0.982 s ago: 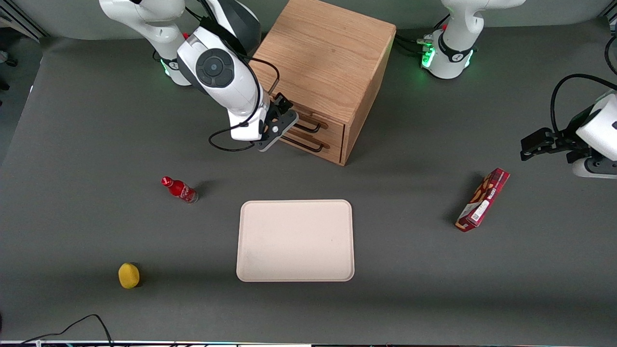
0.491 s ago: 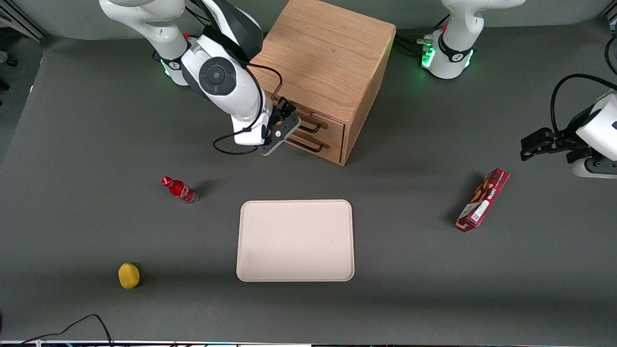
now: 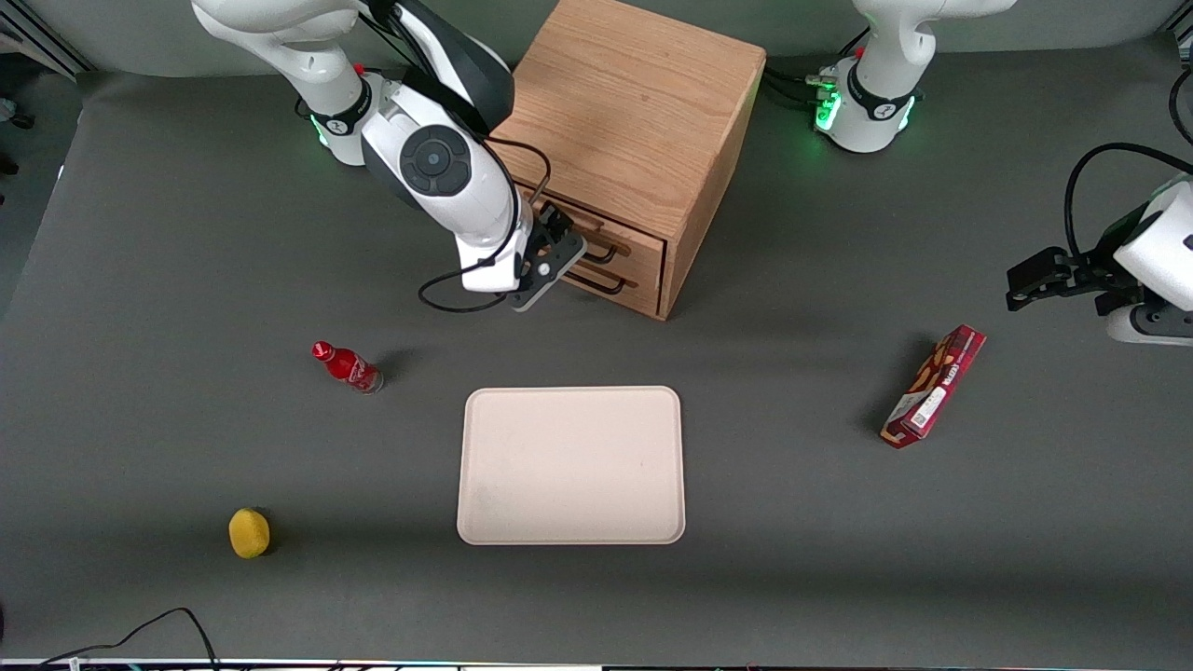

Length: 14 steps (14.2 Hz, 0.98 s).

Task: Open upper drawer
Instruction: 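Pull the handle outward with the right gripper, sliding the drawer open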

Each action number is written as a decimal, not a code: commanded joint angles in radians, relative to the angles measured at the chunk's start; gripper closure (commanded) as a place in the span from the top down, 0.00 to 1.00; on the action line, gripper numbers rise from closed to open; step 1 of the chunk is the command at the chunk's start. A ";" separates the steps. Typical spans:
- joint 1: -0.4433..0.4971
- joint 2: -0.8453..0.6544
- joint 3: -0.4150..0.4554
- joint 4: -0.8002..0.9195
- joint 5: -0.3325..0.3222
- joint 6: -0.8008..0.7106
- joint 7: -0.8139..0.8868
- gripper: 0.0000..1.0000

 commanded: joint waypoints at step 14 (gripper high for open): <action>0.005 0.255 -0.162 0.388 -0.137 -0.132 -0.127 1.00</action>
